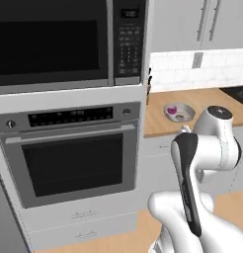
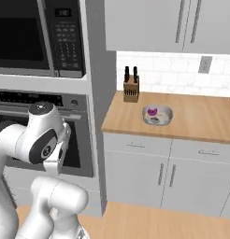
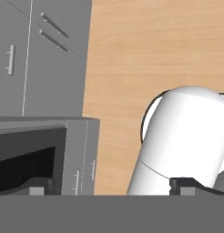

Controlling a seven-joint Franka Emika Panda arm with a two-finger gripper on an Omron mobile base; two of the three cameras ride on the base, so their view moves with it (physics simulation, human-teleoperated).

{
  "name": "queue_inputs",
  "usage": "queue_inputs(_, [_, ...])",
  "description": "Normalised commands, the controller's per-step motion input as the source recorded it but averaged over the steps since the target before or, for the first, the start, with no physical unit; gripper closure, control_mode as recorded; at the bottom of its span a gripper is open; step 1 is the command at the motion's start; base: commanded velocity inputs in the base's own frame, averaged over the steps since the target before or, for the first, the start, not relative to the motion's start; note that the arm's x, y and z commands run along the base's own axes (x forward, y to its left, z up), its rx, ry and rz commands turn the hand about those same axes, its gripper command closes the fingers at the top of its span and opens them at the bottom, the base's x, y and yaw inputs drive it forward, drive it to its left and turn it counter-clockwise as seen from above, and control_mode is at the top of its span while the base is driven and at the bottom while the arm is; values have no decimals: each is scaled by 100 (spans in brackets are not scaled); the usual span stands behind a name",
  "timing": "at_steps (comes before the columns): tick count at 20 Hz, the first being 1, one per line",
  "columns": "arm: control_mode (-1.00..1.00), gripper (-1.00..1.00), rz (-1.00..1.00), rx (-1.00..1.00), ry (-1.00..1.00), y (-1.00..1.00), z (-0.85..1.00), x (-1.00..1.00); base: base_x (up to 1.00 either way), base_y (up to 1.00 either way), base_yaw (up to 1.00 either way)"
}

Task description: Take the meat container that has the shrimp and place it on the second highest rack of the freezer. Then take the vegetable container that has the onion and mushroom and place it on the highest rack of the freezer.

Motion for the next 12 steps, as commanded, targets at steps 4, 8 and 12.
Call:
queue_inputs(4, [100, -100, 0, 0, 0, 0, 0, 0, 89, -100, 0])
queue_inputs(8, [100, -100, 0, 0, 0, 0, 0, 0, 55, -100, 1])
queue_inputs(12, [100, -100, 0, 0, 0, 0, 0, 0, 86, -92, 3])
